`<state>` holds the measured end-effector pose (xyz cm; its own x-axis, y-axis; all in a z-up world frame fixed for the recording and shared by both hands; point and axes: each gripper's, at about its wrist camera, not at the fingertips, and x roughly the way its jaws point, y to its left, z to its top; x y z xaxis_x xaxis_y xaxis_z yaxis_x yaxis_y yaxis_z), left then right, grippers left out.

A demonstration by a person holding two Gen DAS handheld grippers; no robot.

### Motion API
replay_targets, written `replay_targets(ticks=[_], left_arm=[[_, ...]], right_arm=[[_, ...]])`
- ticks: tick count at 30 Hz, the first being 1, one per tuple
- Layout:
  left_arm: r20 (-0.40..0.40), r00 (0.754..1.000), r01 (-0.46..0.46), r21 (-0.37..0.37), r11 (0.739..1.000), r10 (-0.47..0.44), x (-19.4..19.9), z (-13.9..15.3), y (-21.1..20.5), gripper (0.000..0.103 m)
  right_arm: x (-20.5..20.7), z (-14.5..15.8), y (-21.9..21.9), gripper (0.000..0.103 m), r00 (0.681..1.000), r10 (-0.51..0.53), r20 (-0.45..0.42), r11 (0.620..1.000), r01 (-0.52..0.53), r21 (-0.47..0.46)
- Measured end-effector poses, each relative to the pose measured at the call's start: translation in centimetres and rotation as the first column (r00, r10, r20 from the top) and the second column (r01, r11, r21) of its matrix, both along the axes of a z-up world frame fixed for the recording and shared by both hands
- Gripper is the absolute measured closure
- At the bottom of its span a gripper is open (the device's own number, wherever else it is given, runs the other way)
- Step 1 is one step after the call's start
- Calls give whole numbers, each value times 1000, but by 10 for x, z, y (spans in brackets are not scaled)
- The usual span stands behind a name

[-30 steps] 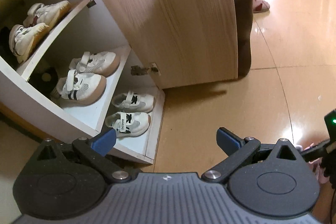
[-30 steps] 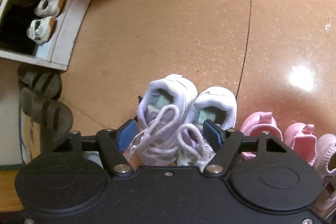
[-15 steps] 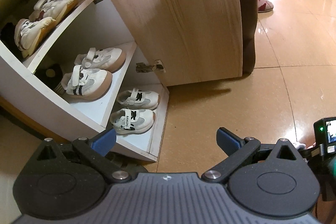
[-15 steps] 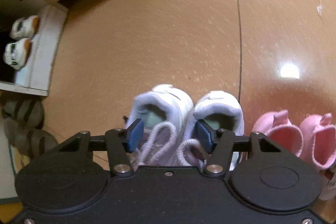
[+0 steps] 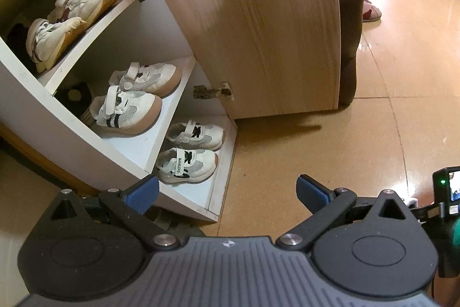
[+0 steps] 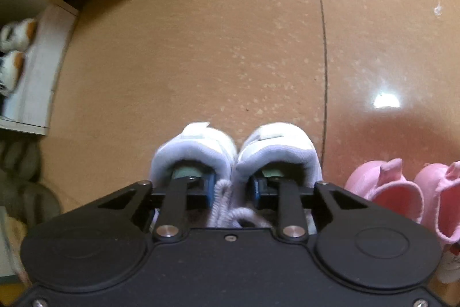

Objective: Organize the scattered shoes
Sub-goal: 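Grasp the white lace-up sneakers beside the pink shoes in the right tool, then carry the lace-up sneaker pair with the right tool into the cabinet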

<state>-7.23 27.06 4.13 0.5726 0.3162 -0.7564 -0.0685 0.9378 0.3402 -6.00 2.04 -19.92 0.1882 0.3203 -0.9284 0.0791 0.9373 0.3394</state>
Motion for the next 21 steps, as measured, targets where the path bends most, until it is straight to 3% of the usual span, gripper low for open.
replay_targets(ticks=[4, 11, 16, 21], left_arm=[[24, 1000, 5, 9, 1000, -5, 3, 6, -8, 1], [129, 990, -56, 11, 998, 54, 2, 28, -8, 1], [232, 967, -106, 4, 994, 102, -3, 46, 0, 1], [391, 908, -154, -25, 988, 151, -17, 69, 10, 1]], right_arm=[[2, 21, -4, 80, 999, 2, 50, 997, -6, 72], [17, 93, 5, 80, 970, 79, 232, 972, -127, 198], [34, 158, 15, 80, 912, 124, 390, 936, -238, 260], [58, 231, 26, 80, 828, 164, 536, 893, -355, 276]])
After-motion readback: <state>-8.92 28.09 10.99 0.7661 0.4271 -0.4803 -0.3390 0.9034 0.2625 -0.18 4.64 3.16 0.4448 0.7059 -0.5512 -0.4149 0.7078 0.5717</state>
